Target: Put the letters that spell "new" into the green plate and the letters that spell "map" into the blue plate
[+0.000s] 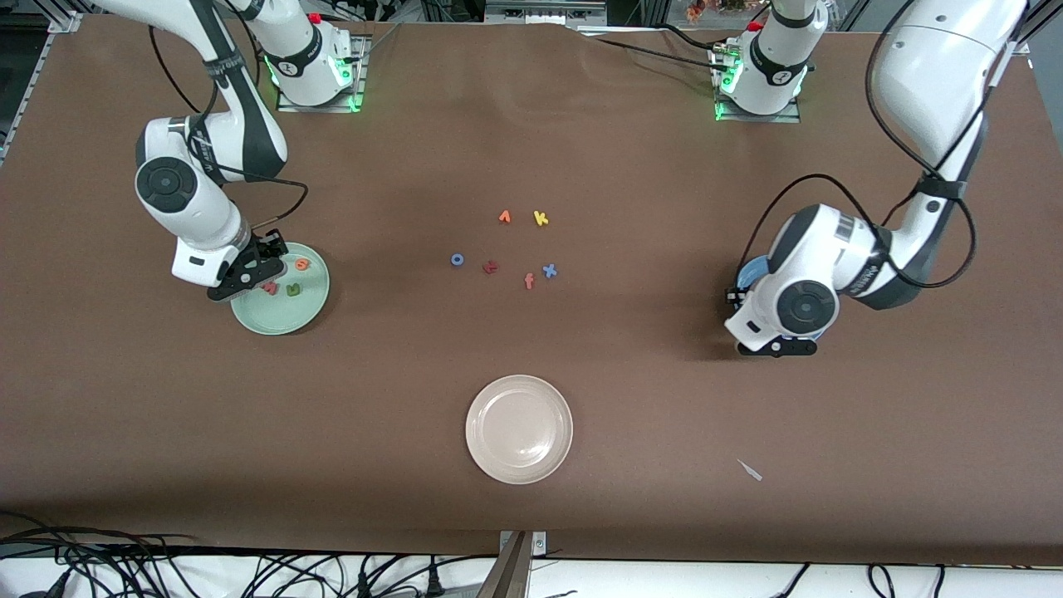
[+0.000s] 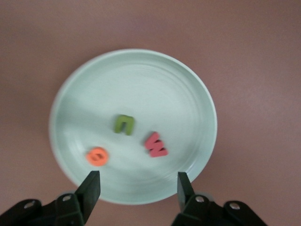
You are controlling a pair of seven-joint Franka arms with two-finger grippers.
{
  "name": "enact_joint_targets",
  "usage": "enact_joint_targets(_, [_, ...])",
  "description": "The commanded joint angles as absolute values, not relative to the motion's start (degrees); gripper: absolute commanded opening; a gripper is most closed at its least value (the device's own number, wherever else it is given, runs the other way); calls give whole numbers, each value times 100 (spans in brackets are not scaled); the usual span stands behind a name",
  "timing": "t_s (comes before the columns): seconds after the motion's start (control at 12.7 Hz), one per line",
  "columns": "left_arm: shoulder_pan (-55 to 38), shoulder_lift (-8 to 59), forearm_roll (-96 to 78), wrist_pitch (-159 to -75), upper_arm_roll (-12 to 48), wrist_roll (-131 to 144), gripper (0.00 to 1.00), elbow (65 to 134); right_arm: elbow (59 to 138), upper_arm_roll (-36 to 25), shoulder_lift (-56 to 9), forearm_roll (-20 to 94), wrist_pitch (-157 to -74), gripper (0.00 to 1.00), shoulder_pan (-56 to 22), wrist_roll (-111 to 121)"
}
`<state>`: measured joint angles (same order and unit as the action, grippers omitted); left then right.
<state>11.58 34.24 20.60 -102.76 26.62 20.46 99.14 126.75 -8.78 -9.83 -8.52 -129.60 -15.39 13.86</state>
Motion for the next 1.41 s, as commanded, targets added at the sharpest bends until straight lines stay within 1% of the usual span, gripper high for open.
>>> enact_joint_targets(0.0, [1485, 3471, 2224, -10195, 2742, 900, 88, 9976, 11447, -694, -1002, 146, -11194, 75, -1573, 775])
enact_joint_targets(0.08, [1581, 3506, 2224, -10178, 2733, 644, 100, 9967, 11148, -712, -967, 219, -10788, 75, -1573, 643])
enact_joint_targets(0.16, [1730, 3489, 2180, -10143, 2742, 529, 100, 9967, 10823, -747, -941, 228, -10323, 76, -1573, 581])
enact_joint_targets(0.24, [1792, 3472, 2145, -10108, 2751, 536, 100, 9915, 10437, -799, -906, 237, -9814, 100, -1565, 537])
enact_joint_targets(0.31, [1793, 3472, 2136, -10029, 2751, 545, 100, 9836, 10102, -930, -827, 229, -9487, 100, -1564, 493])
enact_joint_targets(0.47, [1819, 3472, 1996, -9819, 2742, 606, 100, 9538, 9643, -976, -642, 220, -9073, 100, -1564, 510])
enact_joint_targets(0.63, [2029, 3472, 1715, -9494, 2742, 598, 100, 9169, 9475, -993, -475, 149, -8746, 100, -1564, 518])
enact_joint_targets(0.71, [2143, 3428, 1688, -9275, 2760, 572, 100, 8993, 9388, -1002, -292, 149, -8536, 100, -1564, 519])
enact_joint_targets(0.78, [2327, 3402, 1627, -9151, 2751, 536, 100, 8852, 9378, -1037, -160, 149, -8273, 100, -1530, 519])
enact_joint_targets(0.86, [2433, 3262, 1348, -9115, 2716, 554, 100, 8807, 9300, -1028, -71, 132, -8210, 100, -1486, 571])
enact_joint_targets(0.94, [2391, 2887, 1092, -9114, 2472, 571, 100, 8859, 9290, -994, -36, 123, -8192, 100, -1320, 597])
enact_joint_targets(1.02, [2286, 2422, 890, -9184, 2183, 528, 100, 9094, 9273, -984, -35, 149, -8209, 100, -1066, 641])
enact_joint_targets(1.1, [2015, 1991, 583, -9254, 1771, 527, 100, 9279, 9290, -976, -79, 176, -8287, 100, -811, 633])
enact_joint_targets(1.18, [1682, 1508, 58, -9255, 1288, 545, 100, 9429, 9273, -976, -157, 184, -8506, 100, -643, 668])
enact_joint_targets(1.26, [1331, 1024, -278, -9246, 866, 606, 100, 9544, 9272, -976, -106, 228, -8821, 100, -502, 624])
enact_joint_targets(1.33, [1014, 724, -307, -9159, 600, 615, 100, 9580, 9264, -836, -45, 229, -9155, 100, -397, 633])
